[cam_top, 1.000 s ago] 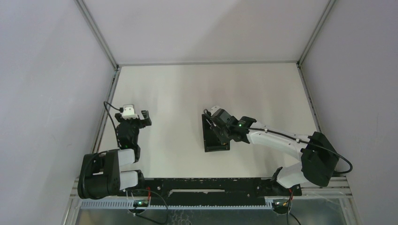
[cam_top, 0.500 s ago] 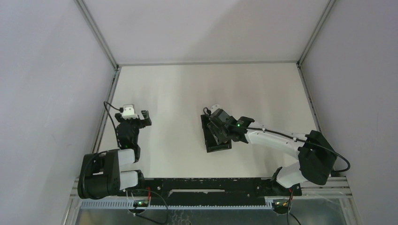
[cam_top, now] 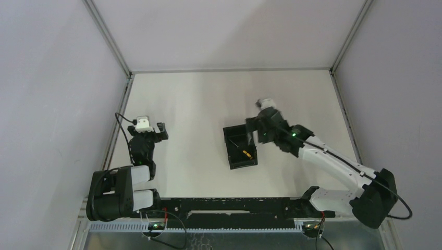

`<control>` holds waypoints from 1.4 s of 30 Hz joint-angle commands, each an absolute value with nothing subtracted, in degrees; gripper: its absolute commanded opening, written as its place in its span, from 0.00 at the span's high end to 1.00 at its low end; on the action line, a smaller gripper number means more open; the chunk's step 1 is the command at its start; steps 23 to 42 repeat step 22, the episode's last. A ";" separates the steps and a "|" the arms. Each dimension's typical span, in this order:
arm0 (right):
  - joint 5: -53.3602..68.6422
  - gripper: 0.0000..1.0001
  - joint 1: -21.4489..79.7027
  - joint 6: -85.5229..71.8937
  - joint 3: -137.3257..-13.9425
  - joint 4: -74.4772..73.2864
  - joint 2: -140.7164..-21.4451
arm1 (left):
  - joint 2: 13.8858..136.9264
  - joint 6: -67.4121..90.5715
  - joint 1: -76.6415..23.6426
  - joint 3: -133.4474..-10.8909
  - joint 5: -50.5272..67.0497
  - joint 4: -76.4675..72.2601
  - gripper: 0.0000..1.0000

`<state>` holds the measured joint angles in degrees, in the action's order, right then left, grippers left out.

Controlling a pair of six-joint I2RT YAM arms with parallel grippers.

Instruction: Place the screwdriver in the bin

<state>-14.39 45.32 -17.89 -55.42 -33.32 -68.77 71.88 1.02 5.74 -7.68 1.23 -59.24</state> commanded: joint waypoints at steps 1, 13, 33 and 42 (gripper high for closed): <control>-16.18 0.01 29.94 -18.38 -55.63 -37.01 -65.08 | 71.23 0.09 5.62 -10.20 0.72 -60.91 0.00; -16.75 0.00 -2.68 -14.02 -55.63 -36.83 -60.85 | 71.24 0.09 5.60 -10.24 0.77 -60.91 0.00; -15.31 0.00 -3.10 -13.12 -54.58 -34.89 -59.13 | 71.27 0.09 5.61 -10.25 0.74 -60.91 0.00; -15.31 0.00 -3.10 -13.12 -54.58 -34.89 -59.13 | 71.27 0.09 5.61 -10.25 0.74 -60.91 0.00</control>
